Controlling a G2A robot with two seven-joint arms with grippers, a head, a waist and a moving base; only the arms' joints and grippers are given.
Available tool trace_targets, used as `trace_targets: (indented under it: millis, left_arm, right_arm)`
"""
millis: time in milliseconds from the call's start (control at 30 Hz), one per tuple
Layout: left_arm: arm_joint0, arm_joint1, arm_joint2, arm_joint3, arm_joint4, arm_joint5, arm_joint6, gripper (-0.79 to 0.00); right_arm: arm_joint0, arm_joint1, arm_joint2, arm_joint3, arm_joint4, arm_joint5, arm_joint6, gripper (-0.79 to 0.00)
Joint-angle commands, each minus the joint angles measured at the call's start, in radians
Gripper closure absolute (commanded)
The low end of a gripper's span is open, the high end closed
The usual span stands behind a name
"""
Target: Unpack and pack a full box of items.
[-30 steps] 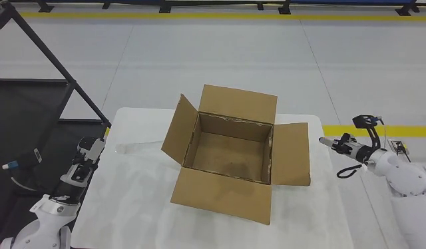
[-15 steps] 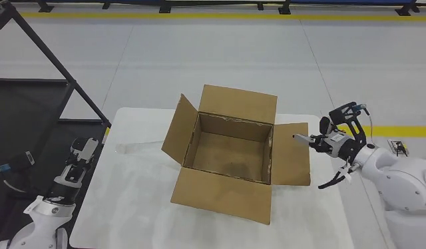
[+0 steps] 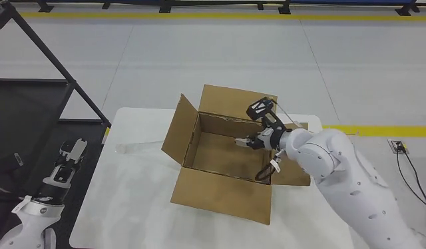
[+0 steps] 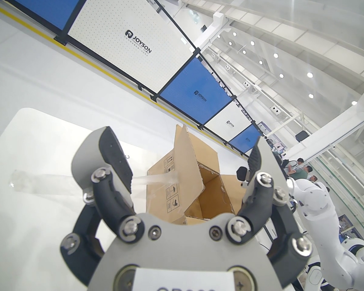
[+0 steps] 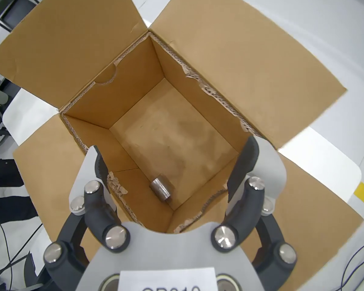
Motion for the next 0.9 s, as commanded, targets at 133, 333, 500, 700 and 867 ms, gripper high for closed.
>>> trace_targets:
  millis: [133, 333, 500, 700, 867]
  left_arm:
    - [0.000, 0.000, 0.000, 0.000, 0.000, 0.000, 0.000, -0.785]
    - [0.000, 0.000, 0.000, 0.000, 0.000, 0.000, 0.000, -0.785]
    - [0.000, 0.000, 0.000, 0.000, 0.000, 0.000, 0.000, -0.785]
    - [0.000, 0.000, 0.000, 0.000, 0.000, 0.000, 0.000, -0.785]
    - [0.000, 0.000, 0.000, 0.000, 0.000, 0.000, 0.000, -0.785]
  right_arm:
    - [0.102, -0.041, -0.121, 0.109, 0.017, -0.038, 0.049, -0.785]
    - [0.102, -0.041, -0.121, 0.109, 0.017, -0.038, 0.049, -0.785]
    - [0.102, -0.041, -0.121, 0.109, 0.017, -0.038, 0.049, -0.785]
    - [0.102, -0.041, -0.121, 0.109, 0.017, -0.038, 0.049, -0.785]
    - [0.070, -0.039, -0.080, 0.092, -0.036, 0.089, -0.060, -0.785]
